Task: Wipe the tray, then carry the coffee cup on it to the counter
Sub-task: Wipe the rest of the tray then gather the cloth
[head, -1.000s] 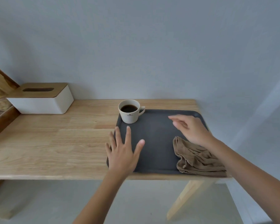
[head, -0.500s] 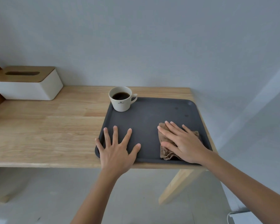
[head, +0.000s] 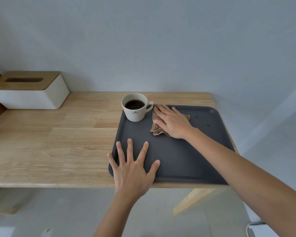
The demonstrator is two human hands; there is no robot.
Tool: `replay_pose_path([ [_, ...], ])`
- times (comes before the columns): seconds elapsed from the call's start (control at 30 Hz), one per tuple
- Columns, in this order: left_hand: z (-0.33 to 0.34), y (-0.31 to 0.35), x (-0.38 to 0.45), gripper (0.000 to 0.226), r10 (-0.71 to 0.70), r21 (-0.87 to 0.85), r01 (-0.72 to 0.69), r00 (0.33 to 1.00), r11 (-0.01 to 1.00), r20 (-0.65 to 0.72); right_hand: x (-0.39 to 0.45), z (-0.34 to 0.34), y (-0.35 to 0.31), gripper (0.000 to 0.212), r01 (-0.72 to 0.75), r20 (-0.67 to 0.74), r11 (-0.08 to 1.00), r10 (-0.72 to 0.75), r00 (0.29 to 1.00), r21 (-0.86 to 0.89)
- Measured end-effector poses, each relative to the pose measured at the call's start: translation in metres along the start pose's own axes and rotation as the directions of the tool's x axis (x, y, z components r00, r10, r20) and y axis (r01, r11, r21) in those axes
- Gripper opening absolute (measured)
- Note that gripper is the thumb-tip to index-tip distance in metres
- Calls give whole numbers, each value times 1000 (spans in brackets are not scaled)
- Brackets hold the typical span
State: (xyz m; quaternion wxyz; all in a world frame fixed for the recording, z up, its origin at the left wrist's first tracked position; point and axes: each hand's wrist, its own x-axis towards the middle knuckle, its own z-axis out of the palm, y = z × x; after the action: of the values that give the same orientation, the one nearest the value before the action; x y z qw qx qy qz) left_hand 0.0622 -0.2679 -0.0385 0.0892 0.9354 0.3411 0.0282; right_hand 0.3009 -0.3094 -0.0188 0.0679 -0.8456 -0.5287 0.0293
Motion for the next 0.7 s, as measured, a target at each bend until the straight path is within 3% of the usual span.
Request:
replay_pose_path([
  [0.33, 1, 0, -2, 76, -13, 27, 13, 1000, 1000, 7, -129, -2, 4, 78, 42, 17, 998, -43, 999, 36],
  [0.6, 1, -3, 0, 79, 2, 27, -2, 1000, 1000, 23, -76, -8, 43, 91, -144, -24, 989, 144, 989, -8],
  [0.7, 2, -3, -1, 79, -6, 21, 6, 1000, 1000, 24, -57, -14, 71, 79, -228, -31, 973, 227, 974, -39],
])
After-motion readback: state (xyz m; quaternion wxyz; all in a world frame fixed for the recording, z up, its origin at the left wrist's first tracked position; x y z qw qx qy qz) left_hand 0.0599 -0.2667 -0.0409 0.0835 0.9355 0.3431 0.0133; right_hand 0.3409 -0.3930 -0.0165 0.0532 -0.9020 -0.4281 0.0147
